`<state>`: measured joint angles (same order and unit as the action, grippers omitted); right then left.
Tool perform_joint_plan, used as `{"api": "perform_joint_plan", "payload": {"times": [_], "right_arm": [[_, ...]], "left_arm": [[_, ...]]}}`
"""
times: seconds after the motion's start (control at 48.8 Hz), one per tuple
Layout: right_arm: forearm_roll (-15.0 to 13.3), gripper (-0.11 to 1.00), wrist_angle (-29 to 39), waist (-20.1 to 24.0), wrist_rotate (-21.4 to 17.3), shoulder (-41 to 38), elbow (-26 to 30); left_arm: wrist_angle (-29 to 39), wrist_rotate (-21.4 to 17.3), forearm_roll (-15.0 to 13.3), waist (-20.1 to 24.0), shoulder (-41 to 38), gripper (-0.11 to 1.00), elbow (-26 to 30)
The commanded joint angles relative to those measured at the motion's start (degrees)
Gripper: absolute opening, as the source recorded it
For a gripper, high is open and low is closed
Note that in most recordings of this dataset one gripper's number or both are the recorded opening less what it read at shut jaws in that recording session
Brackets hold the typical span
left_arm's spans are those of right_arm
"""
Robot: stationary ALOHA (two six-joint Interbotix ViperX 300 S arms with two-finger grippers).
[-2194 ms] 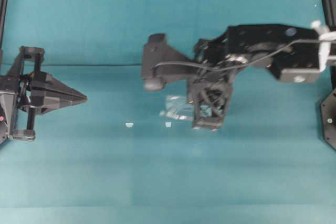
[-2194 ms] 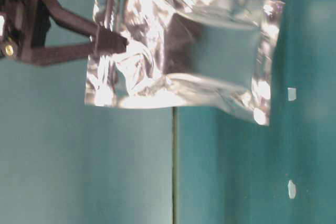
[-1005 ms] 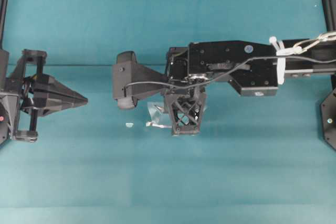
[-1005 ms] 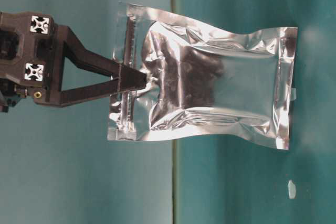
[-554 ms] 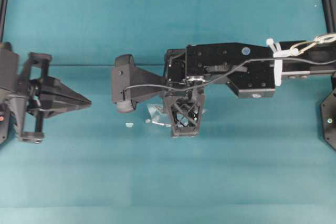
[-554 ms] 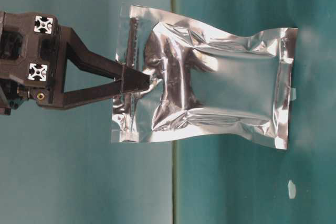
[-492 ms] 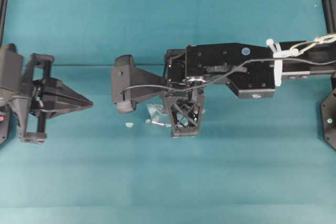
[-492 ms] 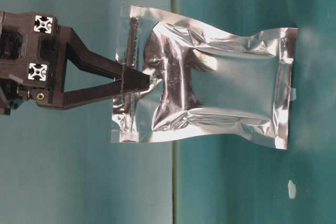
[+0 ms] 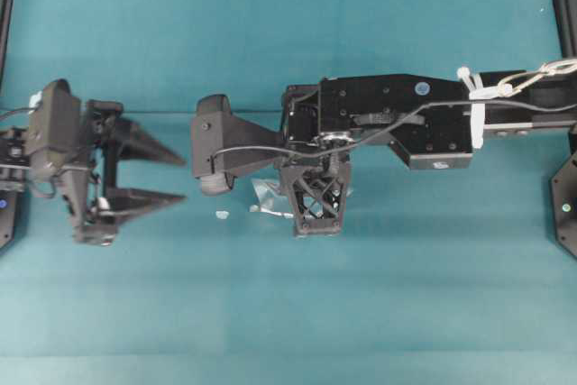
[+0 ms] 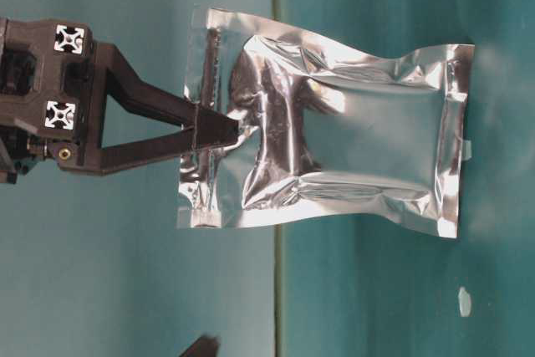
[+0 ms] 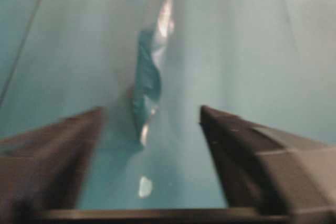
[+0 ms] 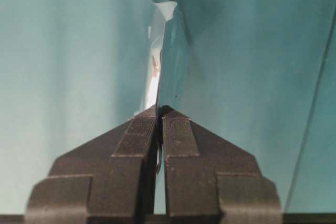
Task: Hand over the silver zip bag and make it stand upright.
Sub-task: 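Move the open left gripper toward the hanging bag's lower edge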
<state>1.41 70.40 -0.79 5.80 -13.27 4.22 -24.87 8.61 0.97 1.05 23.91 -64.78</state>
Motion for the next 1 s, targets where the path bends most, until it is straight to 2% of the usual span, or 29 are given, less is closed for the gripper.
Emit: {"api": "perform_joint_plan", "payload": {"times": [0.0,0.123,0.369,0.472,0.656,0.759,0.984], "right_arm": [[-0.2,0.02,-0.5,0.4,-0.2,0.7,0.3],[-0.2,0.02,-0.7,0.4,-0.2,0.7,0.3],[-0.2,0.02,-0.7,0.7,-0.3,0.7,0.2],[-0.2,0.02,-0.7,0.9,-0.3,0.7,0.1],[-0.2,0.02,-0.8,0.9,-0.4,0.7,0.0],[-0.2,0.02,-1.4,0.9,-1.8,0.6,-0.2],[-0.3,0.02,-2.0,0.9,-2.9,0.7,-0.7]], "left_arm": [[-4.1,0.1,0.2,-0.1,-3.2,0.95,0.0],[-9.9,0.1,0.2,-0.1,-9.9,0.90,0.2],[-23.9,0.4,0.2,0.9,-23.7,0.93,2.5],[-27.8,0.4,0.2,1.1,-28.3,0.93,4.2],[-31.9,0.5,0.2,1.1,-35.3,0.93,8.2],[-34.1,0.5,0.2,1.1,-38.3,0.93,10.0],[-37.0,0.4,0.2,1.1,-42.2,0.92,13.5]]}}
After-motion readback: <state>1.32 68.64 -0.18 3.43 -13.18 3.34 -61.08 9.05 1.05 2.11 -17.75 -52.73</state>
